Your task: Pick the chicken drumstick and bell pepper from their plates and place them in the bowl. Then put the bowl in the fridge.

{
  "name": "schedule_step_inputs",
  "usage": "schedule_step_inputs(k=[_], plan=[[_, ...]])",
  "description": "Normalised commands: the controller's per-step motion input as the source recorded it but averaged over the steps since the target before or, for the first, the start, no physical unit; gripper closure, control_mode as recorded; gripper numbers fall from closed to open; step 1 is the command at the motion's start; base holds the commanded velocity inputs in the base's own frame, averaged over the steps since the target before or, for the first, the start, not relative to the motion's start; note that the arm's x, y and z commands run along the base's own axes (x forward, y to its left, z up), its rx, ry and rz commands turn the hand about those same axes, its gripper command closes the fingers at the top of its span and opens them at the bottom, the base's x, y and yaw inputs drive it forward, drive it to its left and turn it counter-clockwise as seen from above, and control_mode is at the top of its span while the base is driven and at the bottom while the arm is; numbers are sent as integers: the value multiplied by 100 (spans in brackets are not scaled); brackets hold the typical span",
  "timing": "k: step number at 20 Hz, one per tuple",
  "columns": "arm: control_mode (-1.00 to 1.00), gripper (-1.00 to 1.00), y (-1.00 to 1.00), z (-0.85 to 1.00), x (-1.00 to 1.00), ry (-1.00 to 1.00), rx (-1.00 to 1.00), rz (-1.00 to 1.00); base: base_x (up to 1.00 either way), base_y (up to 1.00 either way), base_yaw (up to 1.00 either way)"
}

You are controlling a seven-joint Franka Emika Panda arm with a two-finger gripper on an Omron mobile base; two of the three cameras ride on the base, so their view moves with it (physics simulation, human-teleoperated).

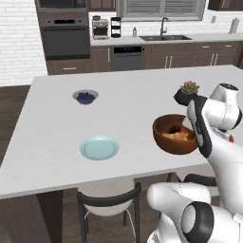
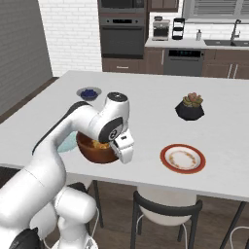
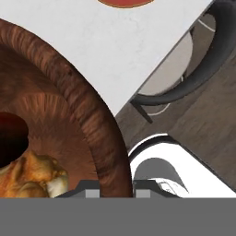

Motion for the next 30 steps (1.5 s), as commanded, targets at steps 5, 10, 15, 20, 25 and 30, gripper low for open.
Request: schedule_step_inputs(k=[5,10,15,20,25,30], plan=[[-100,100,95,28,-54,0,0,-42,0,0,0],[-100,100,51,7,-15,0,0,-51,0,0,0],[-100,100,59,-6,-13,-3,1,-48,0,0,0],[-100,100,30,-1,-14,-3,7,-37,0,0,0],[-100,100,0,-3,-71,-12,10,-21,0,0,0],[-100,100,3,-1,-24,-11,1,-9,0,0,0]])
